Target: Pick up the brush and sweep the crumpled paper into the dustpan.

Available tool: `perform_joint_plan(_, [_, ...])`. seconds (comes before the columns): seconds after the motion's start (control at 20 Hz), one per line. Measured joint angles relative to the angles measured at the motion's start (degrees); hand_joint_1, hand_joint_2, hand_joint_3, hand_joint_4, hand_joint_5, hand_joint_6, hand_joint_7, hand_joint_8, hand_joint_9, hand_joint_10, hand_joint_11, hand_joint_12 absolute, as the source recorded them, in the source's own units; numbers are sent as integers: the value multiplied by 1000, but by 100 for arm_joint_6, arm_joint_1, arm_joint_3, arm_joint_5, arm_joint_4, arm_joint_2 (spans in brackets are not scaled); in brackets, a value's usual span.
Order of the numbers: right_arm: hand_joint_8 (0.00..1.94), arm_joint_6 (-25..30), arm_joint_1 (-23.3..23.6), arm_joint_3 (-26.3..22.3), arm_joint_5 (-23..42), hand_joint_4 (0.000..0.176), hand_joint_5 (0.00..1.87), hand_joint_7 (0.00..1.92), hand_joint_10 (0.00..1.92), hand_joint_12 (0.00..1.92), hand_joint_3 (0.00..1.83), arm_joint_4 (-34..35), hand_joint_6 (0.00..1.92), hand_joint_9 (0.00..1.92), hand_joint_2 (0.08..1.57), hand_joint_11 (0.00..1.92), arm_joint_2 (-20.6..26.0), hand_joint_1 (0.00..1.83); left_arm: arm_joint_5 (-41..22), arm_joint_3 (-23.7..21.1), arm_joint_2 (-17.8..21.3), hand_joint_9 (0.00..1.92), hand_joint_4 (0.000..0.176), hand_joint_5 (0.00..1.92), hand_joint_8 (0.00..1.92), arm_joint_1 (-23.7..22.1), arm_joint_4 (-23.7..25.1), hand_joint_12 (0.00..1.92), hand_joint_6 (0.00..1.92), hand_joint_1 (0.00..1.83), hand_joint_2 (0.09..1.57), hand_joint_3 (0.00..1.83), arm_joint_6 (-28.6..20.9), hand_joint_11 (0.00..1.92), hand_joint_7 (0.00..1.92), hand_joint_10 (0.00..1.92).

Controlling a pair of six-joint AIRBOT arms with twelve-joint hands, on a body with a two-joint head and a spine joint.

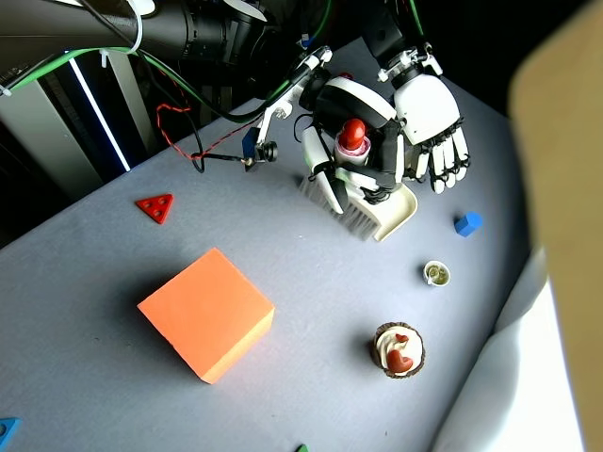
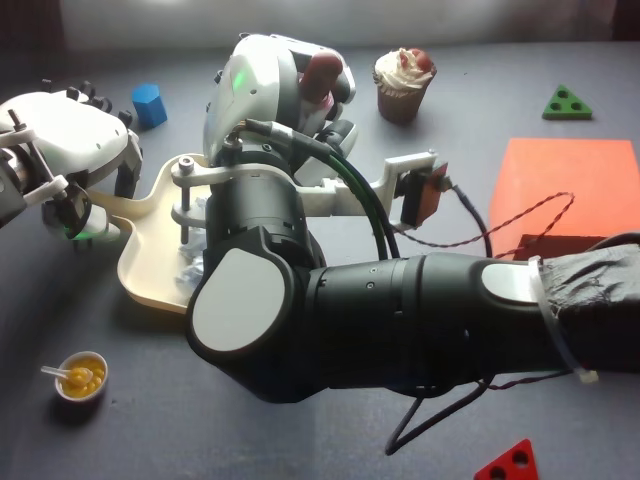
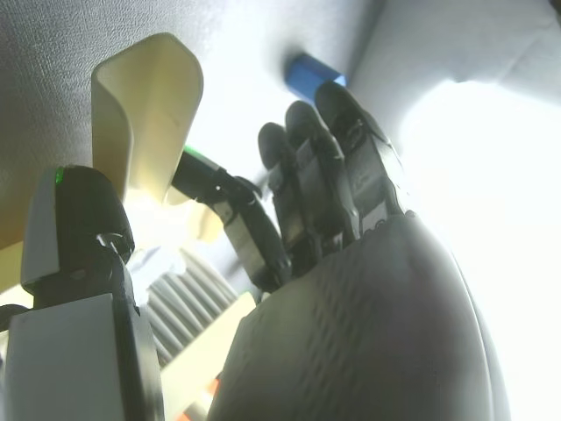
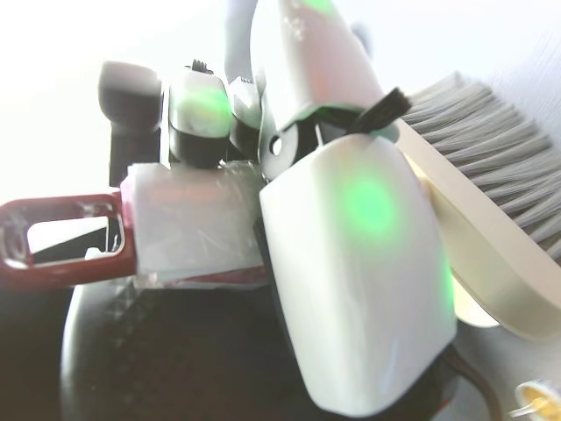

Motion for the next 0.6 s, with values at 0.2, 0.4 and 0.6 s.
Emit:
perform_joint_plan(0.2, [1941,782,0,-31,35,137,999,1044,1921,1921,2,-275,1921,1196,1170,1240,31,1454,-20,4,-28,368,0,1041,1,-76,2,533,879,1127,1089,1,0,131,452,1])
perform_joint_plan(0.4, [1941,866,-31,-162,42,176,1026,1104,1921,1919,0,-424,1921,1232,1163,1060,216,1414,-7,4,-48,379,1,1035,3,-79,2,535,892,1097,1092,1,-2,148,474,3])
perform_joint_plan(0.6, [1941,664,-35,-415,173,176,1026,1065,1921,1921,0,-455,1921,1208,1157,1226,518,1443,11,15,-48,346,0,1018,0,-79,2,524,919,1094,1099,1,-2,120,434,0])
